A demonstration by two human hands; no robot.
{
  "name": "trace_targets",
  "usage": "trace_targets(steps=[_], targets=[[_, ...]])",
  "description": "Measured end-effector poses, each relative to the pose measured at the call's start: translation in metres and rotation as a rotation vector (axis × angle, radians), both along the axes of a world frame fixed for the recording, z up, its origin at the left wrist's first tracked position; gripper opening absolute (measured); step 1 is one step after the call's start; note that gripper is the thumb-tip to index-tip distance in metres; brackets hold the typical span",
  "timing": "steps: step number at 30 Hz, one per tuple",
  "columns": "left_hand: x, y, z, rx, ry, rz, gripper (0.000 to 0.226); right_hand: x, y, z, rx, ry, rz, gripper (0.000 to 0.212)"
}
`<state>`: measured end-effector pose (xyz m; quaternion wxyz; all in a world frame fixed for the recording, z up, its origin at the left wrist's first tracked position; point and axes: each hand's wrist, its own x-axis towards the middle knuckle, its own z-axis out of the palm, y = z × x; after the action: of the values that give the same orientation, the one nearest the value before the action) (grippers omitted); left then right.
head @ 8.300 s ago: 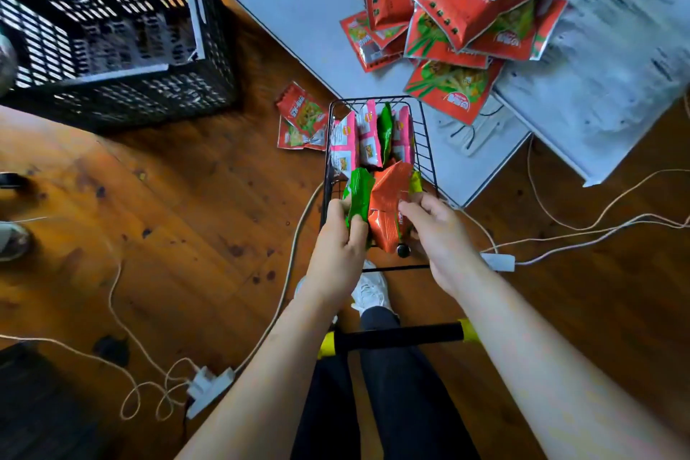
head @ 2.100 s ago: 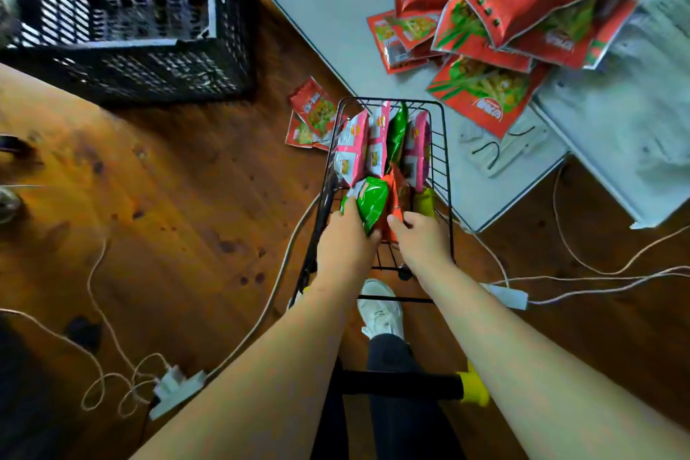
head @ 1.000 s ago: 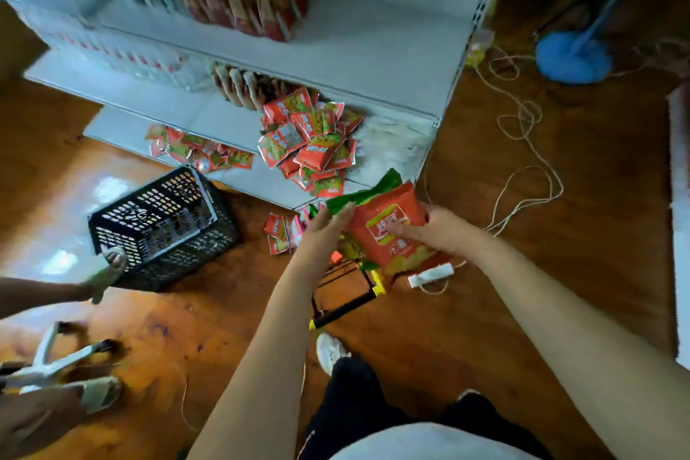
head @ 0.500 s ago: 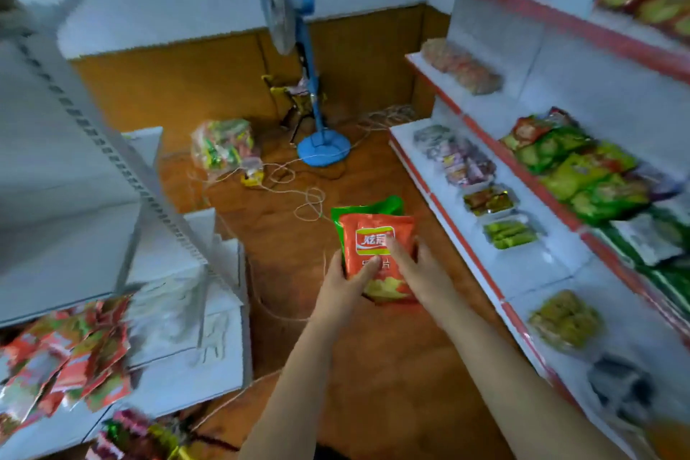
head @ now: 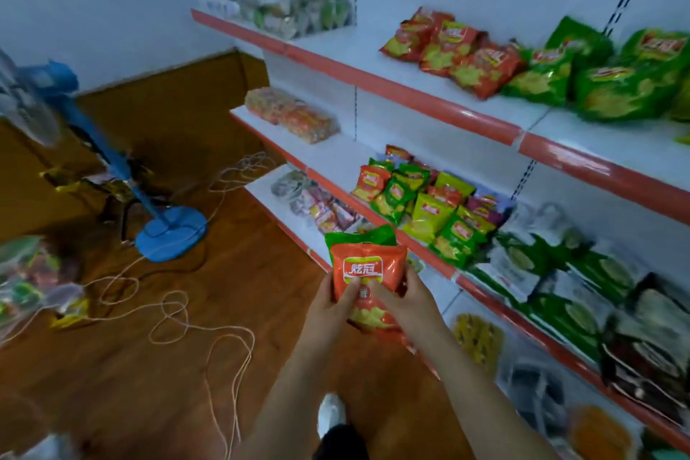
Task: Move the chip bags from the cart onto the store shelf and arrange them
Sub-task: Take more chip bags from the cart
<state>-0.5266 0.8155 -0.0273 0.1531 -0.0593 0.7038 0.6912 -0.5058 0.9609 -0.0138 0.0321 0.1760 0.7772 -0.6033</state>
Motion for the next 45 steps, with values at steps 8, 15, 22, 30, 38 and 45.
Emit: trace_targets(steps=[8, 15, 22, 30, 38, 45], targets=[[-0.220, 0.019, 0.008, -0.025, -0.041, -0.111, 0.035, -0.195, 0.021, 0.025, 0.048, -0.072, -0.033, 0.019], [-0.367, 0.032, -0.016, -0.147, -0.109, -0.154, 0.048, -0.336, 0.048, -0.004, -0.008, -0.167, -0.071, 0.075], [-0.479, 0.035, -0.057, -0.252, -0.089, -0.110, 0.039, -0.455, 0.048, -0.030, -0.001, -0.251, 0.049, 0.045], [-0.610, 0.049, -0.114, -0.339, 0.018, -0.185, 0.032, -0.595, 0.066, -0.083, 0.223, -0.231, -0.035, 0.019], [-0.728, 0.127, -0.200, -0.384, 0.156, -0.343, 0.036, -0.671, 0.099, -0.126, 0.445, -0.187, -0.374, 0.045], [-0.737, 0.168, -0.211, -0.428, -0.004, -0.516, 0.061, -0.624, 0.092, -0.134, 0.455, -0.220, -0.441, 0.029]])
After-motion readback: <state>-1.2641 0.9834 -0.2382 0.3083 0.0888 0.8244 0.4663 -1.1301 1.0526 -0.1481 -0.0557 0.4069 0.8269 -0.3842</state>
